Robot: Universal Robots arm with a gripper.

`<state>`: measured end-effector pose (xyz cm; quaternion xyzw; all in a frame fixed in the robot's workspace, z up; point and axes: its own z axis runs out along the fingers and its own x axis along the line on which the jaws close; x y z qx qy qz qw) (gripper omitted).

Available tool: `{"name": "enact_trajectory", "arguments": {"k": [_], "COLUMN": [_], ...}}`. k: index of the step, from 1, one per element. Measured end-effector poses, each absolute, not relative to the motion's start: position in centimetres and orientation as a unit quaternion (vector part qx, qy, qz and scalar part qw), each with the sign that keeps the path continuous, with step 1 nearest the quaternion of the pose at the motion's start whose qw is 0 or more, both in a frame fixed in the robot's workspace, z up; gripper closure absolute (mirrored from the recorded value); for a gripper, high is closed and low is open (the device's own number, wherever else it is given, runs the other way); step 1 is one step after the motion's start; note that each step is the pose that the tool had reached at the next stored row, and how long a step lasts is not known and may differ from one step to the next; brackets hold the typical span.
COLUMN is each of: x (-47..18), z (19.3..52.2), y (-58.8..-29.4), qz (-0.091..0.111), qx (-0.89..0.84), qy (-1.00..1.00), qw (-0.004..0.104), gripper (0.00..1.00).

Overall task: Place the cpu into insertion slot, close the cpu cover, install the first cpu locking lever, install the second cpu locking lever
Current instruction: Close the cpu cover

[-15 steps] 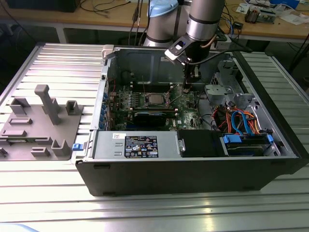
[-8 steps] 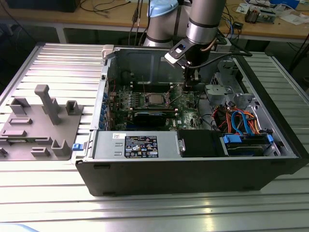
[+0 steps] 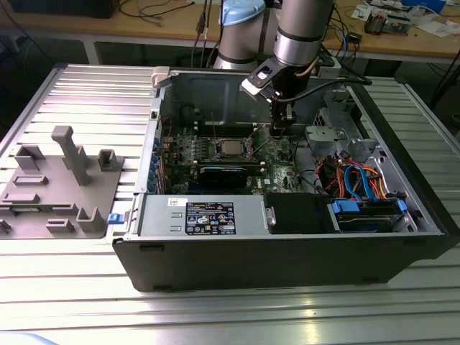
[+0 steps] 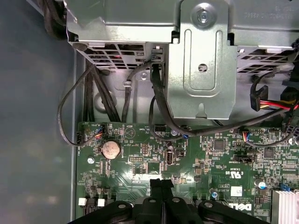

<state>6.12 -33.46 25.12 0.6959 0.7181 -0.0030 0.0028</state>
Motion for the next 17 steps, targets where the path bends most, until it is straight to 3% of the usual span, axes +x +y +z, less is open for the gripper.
{"name": "enact_trajectory", "arguments": {"k": [17], "x": [5.67], "z": [25.11], "y": [-33.45], "qz": [-0.003], "qx": [0.696], "qy": [0.718], "qw": [0.003], "gripper": [0.89]}}
